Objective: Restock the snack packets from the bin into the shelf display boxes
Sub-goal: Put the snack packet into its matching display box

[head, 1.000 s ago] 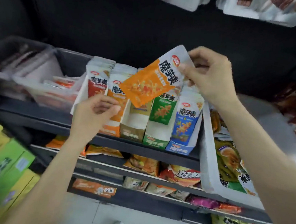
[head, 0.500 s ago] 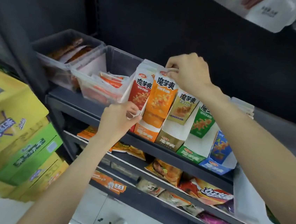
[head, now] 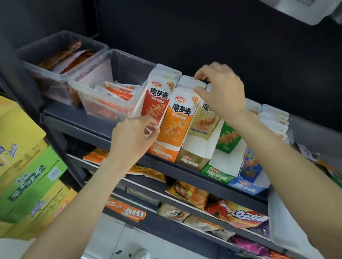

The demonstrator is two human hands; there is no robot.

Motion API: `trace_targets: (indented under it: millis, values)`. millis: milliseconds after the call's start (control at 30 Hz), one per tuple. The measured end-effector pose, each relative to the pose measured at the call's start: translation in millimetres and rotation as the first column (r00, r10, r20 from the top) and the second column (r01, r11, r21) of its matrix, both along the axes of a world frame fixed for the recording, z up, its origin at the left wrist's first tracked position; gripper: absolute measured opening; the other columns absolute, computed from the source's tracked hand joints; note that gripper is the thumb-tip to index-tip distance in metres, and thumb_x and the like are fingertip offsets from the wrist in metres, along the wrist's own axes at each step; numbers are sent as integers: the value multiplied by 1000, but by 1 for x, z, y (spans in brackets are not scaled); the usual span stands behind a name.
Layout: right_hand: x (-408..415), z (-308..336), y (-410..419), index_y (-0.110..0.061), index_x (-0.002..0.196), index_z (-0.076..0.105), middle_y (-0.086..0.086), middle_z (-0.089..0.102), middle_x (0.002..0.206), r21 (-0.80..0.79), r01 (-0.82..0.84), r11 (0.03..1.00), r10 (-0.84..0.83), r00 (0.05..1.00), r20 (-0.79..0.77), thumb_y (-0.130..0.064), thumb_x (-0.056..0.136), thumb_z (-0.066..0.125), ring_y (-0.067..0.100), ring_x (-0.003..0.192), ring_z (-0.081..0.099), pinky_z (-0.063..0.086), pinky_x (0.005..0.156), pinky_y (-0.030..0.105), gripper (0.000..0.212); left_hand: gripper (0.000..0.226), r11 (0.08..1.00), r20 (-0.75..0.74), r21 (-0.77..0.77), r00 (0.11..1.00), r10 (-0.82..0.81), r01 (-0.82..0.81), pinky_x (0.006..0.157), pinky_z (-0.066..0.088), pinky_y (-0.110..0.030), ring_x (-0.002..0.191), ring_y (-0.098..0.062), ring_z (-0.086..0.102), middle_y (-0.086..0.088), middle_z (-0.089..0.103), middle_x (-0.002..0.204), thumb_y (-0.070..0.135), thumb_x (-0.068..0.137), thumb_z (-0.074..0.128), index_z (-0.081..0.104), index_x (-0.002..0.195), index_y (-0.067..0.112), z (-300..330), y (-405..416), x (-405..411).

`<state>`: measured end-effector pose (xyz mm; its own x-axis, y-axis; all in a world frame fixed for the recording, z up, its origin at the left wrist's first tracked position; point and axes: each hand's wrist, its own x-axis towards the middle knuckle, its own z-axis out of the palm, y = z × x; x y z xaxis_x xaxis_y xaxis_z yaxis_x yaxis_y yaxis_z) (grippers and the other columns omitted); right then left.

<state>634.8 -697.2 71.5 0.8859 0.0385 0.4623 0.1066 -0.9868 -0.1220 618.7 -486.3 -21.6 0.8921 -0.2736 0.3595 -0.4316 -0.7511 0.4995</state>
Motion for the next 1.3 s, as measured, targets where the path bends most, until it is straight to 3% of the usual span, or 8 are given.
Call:
trace_targets:
  millis: [133,300,600,800,967,1100,1200,1300]
  values:
    - [-66,19,-37,-19,98,66,-4,64,93,225,-78,971,67,996,55,-20,81,66,10,84,60,49,71,28,17,24,996,237,-72,971,-34,53,71,52,-28,75,-17,70,-2,73,88,39,88,63,70,98,17,19,-25,-15]
    - [-184,2,-119,-28,92,67,-12,67,78,227,192,955,-163,976,-144,-17,83,68,2,71,62,47,69,12,14,18,774,424,-199,765,-485,601,67,48,-14,76,7,53,5,71,87,21,91,57,72,98,14,39,-101,-44]
    - [-309,-44,-205,-33,125,56,-7,60,125,-143,540,829,-480,558,-677,-54,81,64,16,106,58,45,93,36,49,26,272,-34,188,283,-959,944,78,32,-18,101,-11,51,7,64,108,36,91,59,64,114,25,56,-262,-106]
    - [-319,-53,-215,-29,119,55,-7,57,116,-128,535,835,-477,590,-651,-62,75,66,17,101,55,45,82,34,57,59,74,-183,595,224,-957,800,77,35,-27,112,-16,48,7,56,122,60,79,63,52,126,27,48,-330,-125]
    - [-324,-51,-218,-29,124,54,-5,57,116,-104,486,868,-423,613,-667,-58,81,62,16,102,54,43,81,32,52,38,-75,-228,579,73,-971,812,79,38,-26,110,-13,46,8,54,124,51,82,64,63,116,34,40,-347,-123]
    - [-333,-42,-217,-29,134,49,-4,57,127,15,486,874,-380,702,-602,-56,83,60,15,107,55,44,87,30,58,23,44,43,441,29,-999,896,75,53,-34,90,-13,64,5,70,99,35,94,55,71,101,20,45,-341,-119]
    - [-340,-28,-214,-28,133,48,-10,64,110,400,493,773,-446,870,-210,-46,82,64,5,94,60,51,78,25,57,22,362,221,28,348,-911,932,62,50,-28,65,-5,64,6,70,79,31,96,51,67,97,17,57,-334,-114]
    - [-341,-16,-209,-25,129,50,-22,62,97,533,431,728,-510,860,2,-28,85,67,-3,90,60,50,71,15,47,16,522,28,-415,584,-812,745,58,56,-30,59,-7,67,5,68,72,23,97,53,64,91,13,74,-326,-107]
